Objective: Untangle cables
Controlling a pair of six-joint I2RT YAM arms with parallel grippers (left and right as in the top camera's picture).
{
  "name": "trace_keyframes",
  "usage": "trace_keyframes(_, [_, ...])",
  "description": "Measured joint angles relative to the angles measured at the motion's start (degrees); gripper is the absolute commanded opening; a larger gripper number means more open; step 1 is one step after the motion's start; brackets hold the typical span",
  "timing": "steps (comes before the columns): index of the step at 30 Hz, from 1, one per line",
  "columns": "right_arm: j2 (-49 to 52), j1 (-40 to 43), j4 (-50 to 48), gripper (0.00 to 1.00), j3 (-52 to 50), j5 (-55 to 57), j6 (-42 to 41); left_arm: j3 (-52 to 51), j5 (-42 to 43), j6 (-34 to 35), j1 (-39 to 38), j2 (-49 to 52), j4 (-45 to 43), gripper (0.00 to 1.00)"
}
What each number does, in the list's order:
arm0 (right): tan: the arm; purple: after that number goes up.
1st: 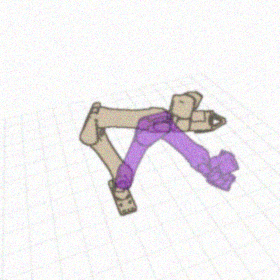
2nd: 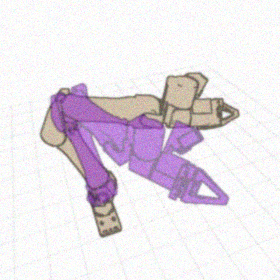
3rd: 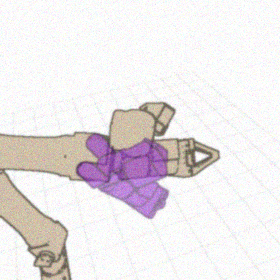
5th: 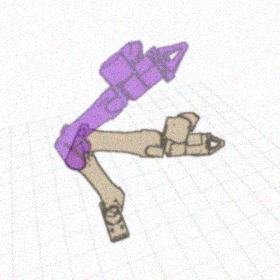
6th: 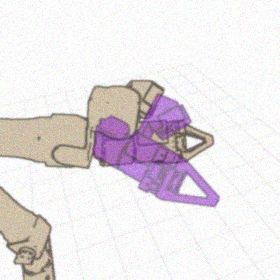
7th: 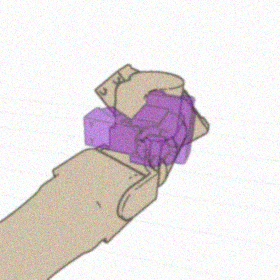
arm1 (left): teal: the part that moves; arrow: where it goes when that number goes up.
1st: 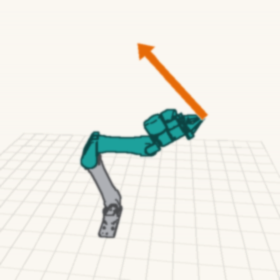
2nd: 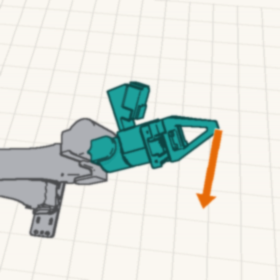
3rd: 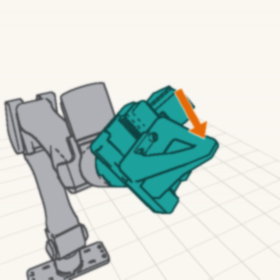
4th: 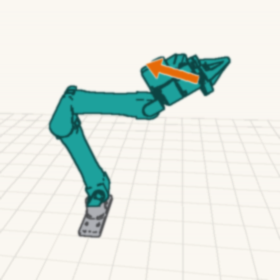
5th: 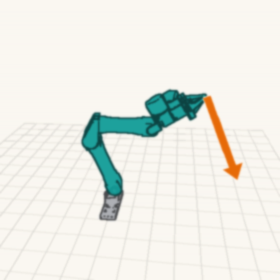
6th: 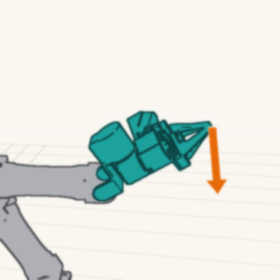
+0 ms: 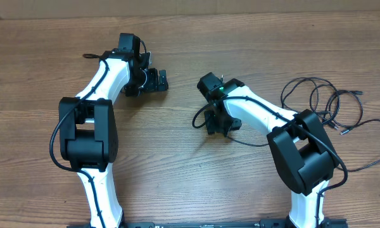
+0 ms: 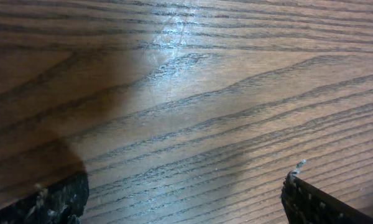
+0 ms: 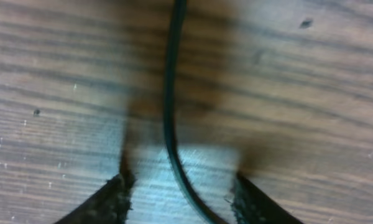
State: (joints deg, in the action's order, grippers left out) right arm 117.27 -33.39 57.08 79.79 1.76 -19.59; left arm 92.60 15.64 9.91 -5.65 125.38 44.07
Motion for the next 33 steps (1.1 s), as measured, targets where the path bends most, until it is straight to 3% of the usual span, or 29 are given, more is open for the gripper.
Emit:
trace_keyframes(9, [0.0, -0.9, 0.3, 0.32, -0.1, 2.3, 0.3, 0.0, 0.0, 0.0, 0.0, 0.0, 0.0, 1.0])
trace_keyframes(14, [0.0, -0.8, 0.4, 0.37, -0.2, 2.9, 0.3, 0.0, 0.0, 0.0, 0.0, 0.0, 0.0, 1.0])
trace_keyframes(22, [0.0, -0.5, -1.3, 0.07, -0.3, 0.3, 0.6, 0.0, 0.0, 0.0, 0.0, 0.0, 0.0, 1.0])
trace_keyframes(33, [0.0, 1.6, -0.3, 0.04, -0.3, -1.3, 1.8, 0.0, 0.0, 0.0, 0.0, 0.0, 0.0, 0.99])
